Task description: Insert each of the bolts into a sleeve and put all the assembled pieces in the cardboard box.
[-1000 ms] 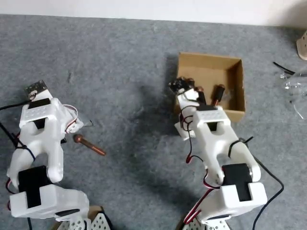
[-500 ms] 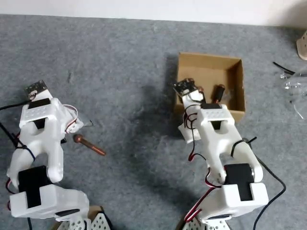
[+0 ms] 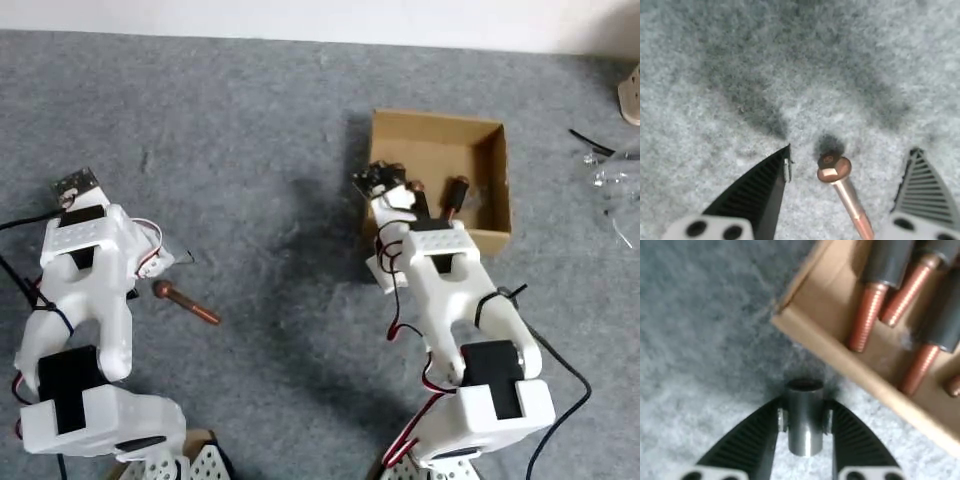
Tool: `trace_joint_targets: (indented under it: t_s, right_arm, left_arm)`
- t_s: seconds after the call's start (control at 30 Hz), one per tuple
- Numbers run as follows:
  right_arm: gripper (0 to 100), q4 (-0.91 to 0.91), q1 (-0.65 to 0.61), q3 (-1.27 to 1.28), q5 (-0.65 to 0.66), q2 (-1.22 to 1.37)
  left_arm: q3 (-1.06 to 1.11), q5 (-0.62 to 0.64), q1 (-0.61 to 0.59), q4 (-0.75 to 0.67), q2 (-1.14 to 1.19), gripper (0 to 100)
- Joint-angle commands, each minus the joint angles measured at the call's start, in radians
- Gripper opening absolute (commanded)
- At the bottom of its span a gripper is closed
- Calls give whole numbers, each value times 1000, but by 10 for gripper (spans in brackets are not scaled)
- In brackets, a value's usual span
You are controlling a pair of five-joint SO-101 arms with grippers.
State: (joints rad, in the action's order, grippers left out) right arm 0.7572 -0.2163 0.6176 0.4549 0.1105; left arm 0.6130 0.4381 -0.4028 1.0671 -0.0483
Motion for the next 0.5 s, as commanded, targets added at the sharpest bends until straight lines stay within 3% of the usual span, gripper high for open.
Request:
trace_joint_targets:
  t_s: [0.0, 0.33, 0.47]
  right_arm:
    - [115, -51, -28, -8, -14, 18]
    - [115, 150, -16, -8, -14, 12]
    - [2, 145, -16, -15, -20, 16]
  left_arm:
    - [-16, 2, -10, -11, -44, 326]
    - [-16, 2, -10, -11, -44, 326]
    - [-16, 2, -10, -11, -44, 326]
